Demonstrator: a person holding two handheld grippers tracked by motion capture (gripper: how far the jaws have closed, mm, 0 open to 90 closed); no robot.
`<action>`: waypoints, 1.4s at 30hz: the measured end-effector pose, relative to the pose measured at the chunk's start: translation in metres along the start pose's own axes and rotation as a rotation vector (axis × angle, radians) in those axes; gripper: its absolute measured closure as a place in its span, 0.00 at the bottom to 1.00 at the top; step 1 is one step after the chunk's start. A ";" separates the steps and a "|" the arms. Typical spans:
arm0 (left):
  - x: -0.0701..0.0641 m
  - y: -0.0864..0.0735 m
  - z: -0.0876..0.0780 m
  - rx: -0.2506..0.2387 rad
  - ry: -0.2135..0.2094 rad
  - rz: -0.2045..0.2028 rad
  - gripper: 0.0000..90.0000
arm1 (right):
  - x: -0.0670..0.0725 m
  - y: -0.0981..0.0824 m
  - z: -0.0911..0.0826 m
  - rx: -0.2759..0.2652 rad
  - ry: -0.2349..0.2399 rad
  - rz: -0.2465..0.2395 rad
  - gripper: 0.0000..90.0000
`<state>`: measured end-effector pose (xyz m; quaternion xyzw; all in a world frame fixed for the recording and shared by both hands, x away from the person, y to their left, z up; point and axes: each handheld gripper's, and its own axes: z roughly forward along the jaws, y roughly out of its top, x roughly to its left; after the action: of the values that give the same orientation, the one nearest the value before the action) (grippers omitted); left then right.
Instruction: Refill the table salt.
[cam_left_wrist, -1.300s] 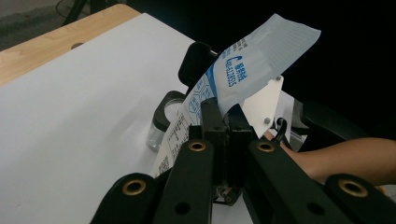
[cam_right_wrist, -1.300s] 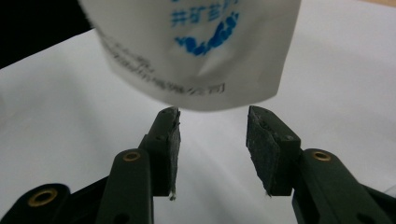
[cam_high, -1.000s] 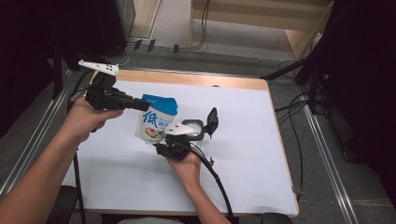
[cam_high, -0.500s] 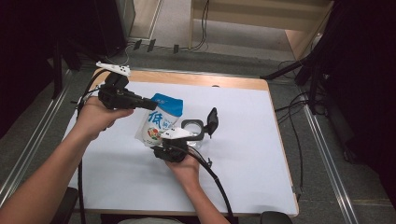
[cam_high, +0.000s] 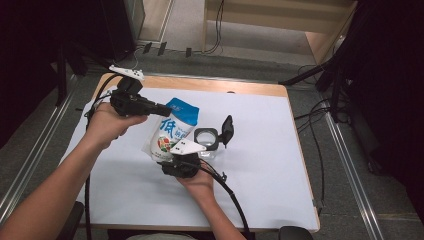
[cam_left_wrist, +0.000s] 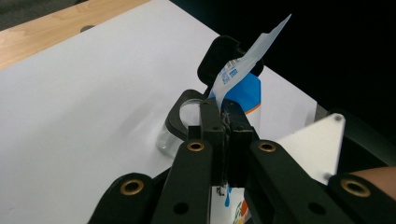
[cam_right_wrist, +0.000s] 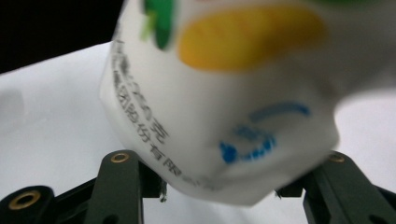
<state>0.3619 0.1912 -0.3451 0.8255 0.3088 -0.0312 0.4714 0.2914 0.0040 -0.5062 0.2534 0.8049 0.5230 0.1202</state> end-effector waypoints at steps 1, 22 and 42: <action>-0.001 0.000 0.002 0.000 -0.004 0.000 1.00 | 0.002 0.001 0.000 -0.001 0.000 -0.018 0.58; 0.000 0.001 0.015 0.033 -0.011 0.014 1.00 | 0.007 -0.001 0.002 -0.007 -0.021 -0.042 0.59; 0.003 -0.012 0.031 0.061 -0.054 -0.002 0.91 | 0.000 -0.009 -0.003 0.005 0.043 0.036 0.65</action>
<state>0.3653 0.1723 -0.3720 0.8381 0.2959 -0.0633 0.4540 0.2877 -0.0009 -0.5133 0.2570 0.8039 0.5283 0.0926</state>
